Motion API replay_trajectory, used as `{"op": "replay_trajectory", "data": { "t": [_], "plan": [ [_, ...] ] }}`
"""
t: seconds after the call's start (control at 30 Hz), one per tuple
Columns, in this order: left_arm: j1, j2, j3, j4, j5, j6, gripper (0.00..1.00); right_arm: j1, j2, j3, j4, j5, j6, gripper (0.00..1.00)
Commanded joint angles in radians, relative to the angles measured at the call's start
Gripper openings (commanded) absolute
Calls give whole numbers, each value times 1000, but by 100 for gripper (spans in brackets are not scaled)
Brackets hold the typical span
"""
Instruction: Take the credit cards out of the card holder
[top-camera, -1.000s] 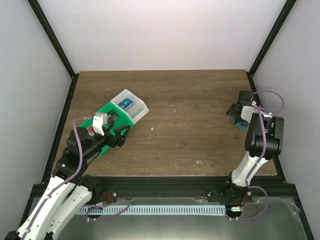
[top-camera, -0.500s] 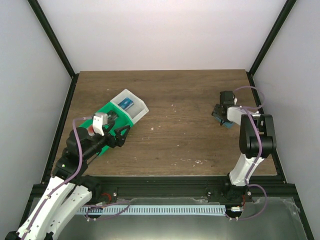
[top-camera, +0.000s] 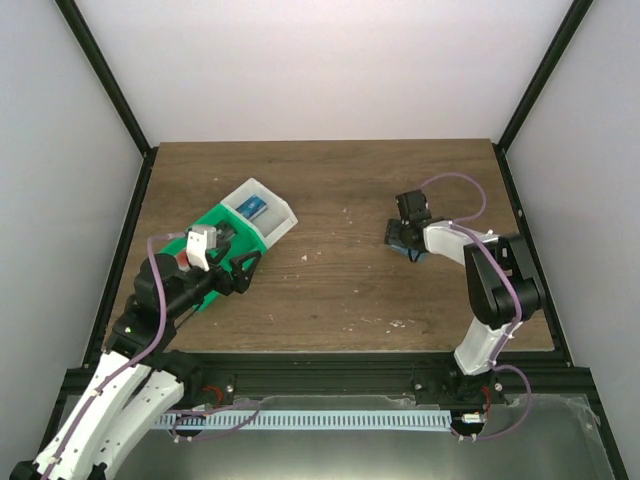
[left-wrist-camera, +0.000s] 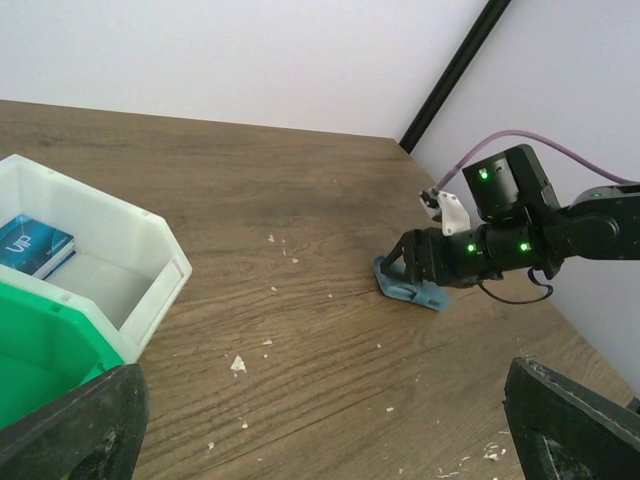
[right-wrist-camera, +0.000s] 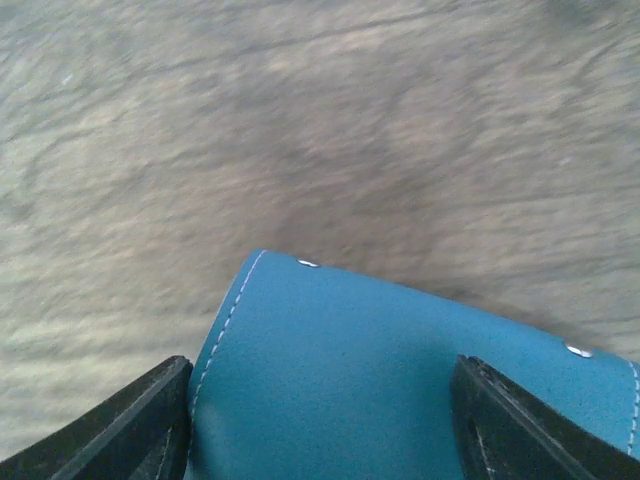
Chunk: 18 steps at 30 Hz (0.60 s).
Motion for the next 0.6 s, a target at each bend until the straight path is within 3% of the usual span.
{"op": "replay_trajectory", "data": {
  "t": [0.0,0.33,0.43,0.57],
  "plan": [
    [5,3,-6,20,-3,6,99,52,-20,-56,-152,-175,44,70],
    [5,7,-5,18,-5,5,99,44,-94,51,-228,-164,-73,86],
    [4,4,-6,17,-7,5,99,34,-53,113,-248,-134,-94,81],
    [5,4,-5,12,-11,5,99,16,-21,155,-246,-130,-104,63]
  ]
}}
